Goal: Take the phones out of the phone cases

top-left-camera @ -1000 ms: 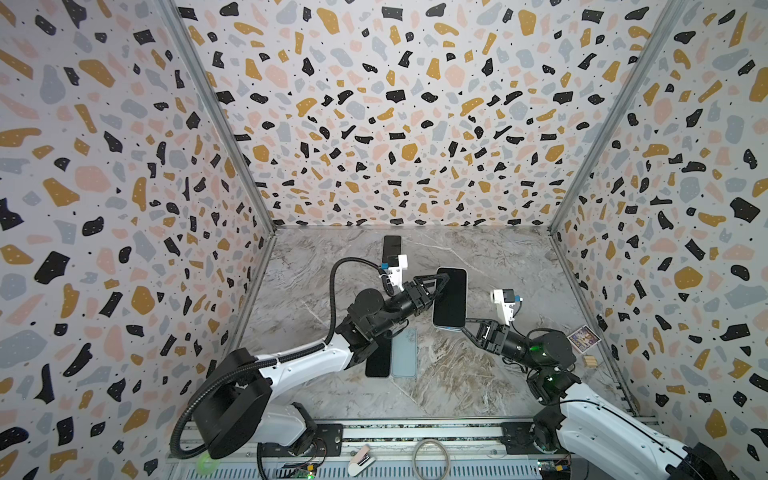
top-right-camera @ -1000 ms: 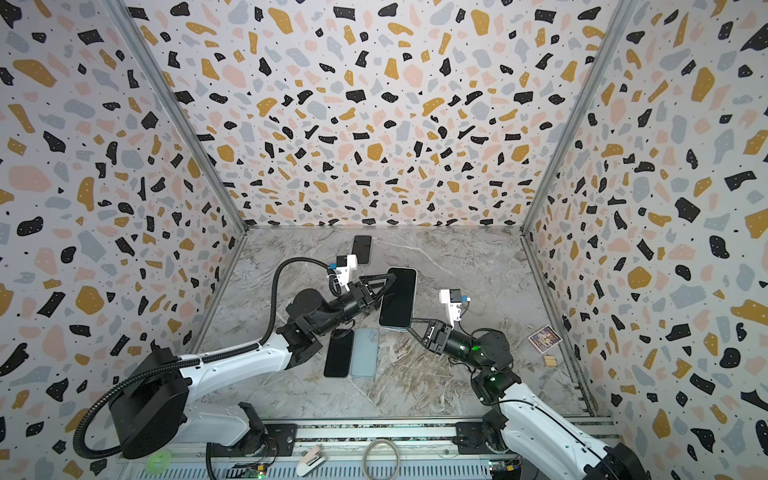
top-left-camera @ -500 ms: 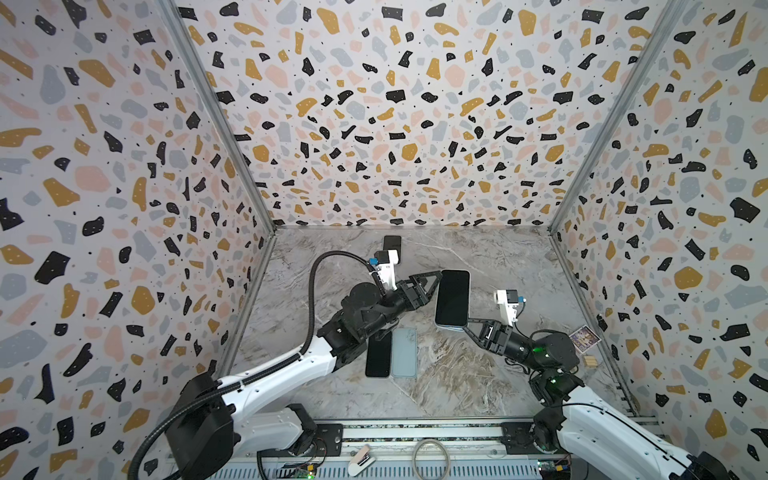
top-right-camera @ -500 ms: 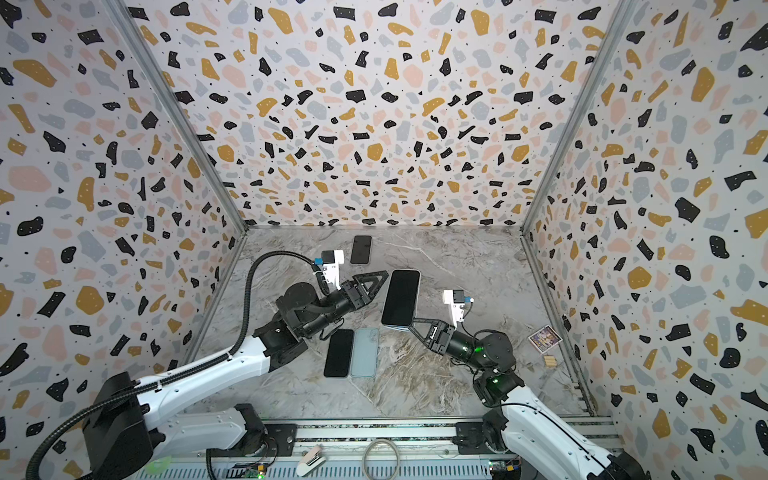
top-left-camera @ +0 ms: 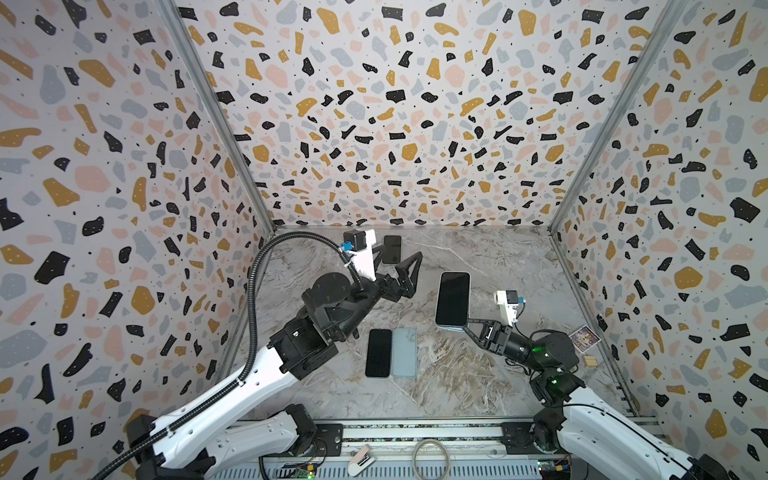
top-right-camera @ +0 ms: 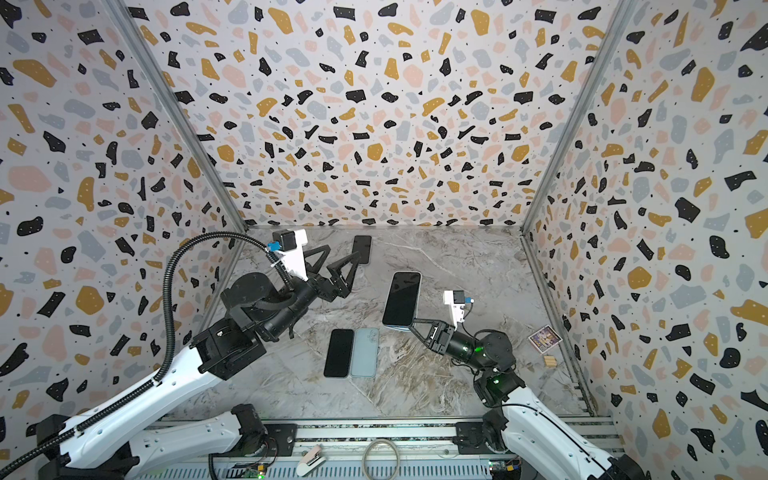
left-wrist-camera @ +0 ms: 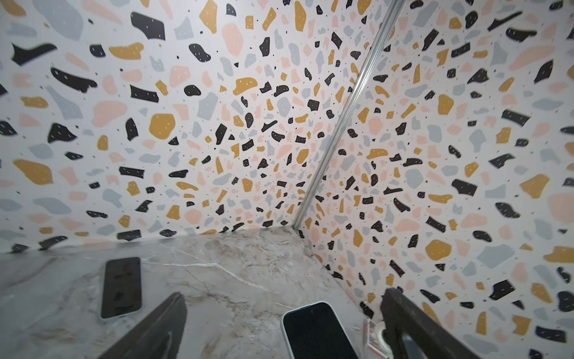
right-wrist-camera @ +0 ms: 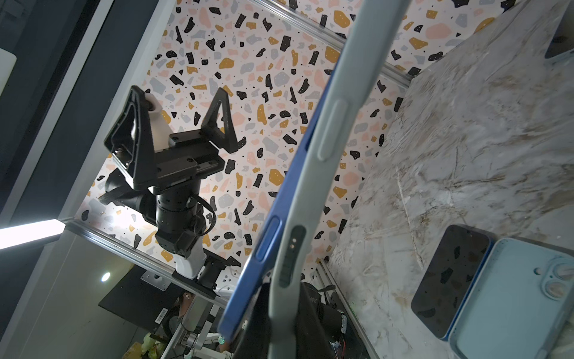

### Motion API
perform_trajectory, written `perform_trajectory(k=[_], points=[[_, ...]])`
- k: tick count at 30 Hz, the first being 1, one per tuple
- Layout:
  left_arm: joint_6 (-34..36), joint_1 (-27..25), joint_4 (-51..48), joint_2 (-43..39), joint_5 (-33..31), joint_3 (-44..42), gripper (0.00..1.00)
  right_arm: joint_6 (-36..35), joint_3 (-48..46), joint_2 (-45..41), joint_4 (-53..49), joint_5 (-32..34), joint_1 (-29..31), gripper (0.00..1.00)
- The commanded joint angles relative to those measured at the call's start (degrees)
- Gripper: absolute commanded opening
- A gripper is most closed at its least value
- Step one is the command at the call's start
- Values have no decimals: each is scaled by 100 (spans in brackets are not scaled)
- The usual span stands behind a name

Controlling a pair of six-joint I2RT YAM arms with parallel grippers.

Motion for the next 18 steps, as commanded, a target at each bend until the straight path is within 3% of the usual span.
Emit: perform_trajectory(k=[1, 10, 18], points=[[1368, -531, -304, 29, -990, 185, 100, -152, 158, -147, 260, -35, -27, 0], [4167, -2520, 395, 129, -2541, -327, 100, -183, 183, -116, 178, -53, -53, 0], [5820, -3378, 424, 390, -2565, -732, 99, -201, 196, -119, 150, -77, -54, 0]])
